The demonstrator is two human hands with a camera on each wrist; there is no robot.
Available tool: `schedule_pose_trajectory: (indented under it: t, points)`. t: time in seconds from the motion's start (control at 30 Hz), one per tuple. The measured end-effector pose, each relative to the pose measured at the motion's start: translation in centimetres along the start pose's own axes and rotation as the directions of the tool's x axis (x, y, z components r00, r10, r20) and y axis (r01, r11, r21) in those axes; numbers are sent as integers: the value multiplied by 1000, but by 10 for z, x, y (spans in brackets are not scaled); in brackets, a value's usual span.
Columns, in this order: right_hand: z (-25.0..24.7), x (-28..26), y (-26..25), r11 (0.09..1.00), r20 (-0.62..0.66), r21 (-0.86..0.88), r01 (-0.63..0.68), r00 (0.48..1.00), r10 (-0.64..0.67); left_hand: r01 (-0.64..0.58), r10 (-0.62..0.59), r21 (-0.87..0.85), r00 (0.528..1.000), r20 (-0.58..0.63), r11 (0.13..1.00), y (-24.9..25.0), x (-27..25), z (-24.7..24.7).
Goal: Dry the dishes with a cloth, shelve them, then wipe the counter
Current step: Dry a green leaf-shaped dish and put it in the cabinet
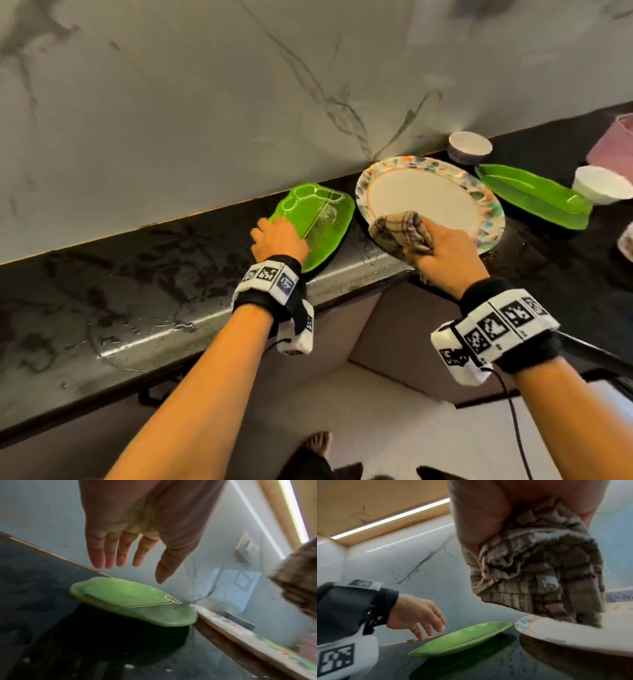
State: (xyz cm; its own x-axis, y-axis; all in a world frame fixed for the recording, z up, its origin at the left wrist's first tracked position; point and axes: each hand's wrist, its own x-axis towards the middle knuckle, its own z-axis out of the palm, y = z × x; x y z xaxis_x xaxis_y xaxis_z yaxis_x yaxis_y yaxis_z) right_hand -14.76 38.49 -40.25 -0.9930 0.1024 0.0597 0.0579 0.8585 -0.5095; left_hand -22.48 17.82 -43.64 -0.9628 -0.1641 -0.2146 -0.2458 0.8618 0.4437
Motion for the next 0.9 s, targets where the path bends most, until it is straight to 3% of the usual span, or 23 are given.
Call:
schedule_pose_trajectory:
  t: [0.1,0.23,0.33,0.4,0.5,0.63,0.7,0.9]
  points:
    - [11,9,2,999,40,32,-7,999,6,171,-168,-52,984,57,984,-14,17,10]
    - [22,24,-8,999,91,53,-4,996,-1,188,-184,-92,982,49,978,-17,27,16]
    - [27,41,-19,996,111,90,24,993,-34,182,-179,-242,983,36,953,-27,33,14]
    - [25,52,-27,988,100,155,7,995,-23,152,-177,-419,984,-22,895,-37,30,13]
    - [17,69,-46,964,82,266,-17,997,-5,126,-275,-654,952,-131,746,-54,6,10]
    - [20,92,-78,924,8,382,-15,1000,12,8,-337,-830,916,-217,557,-65,-31,5]
    - [31,98,-92,940,3,340,4,1000,-5,-51,-339,-878,911,-236,476,-66,-46,-4]
    - [72,80,-129,971,110,142,195,971,-211,-257,-181,-789,890,-418,558,-65,-87,-41]
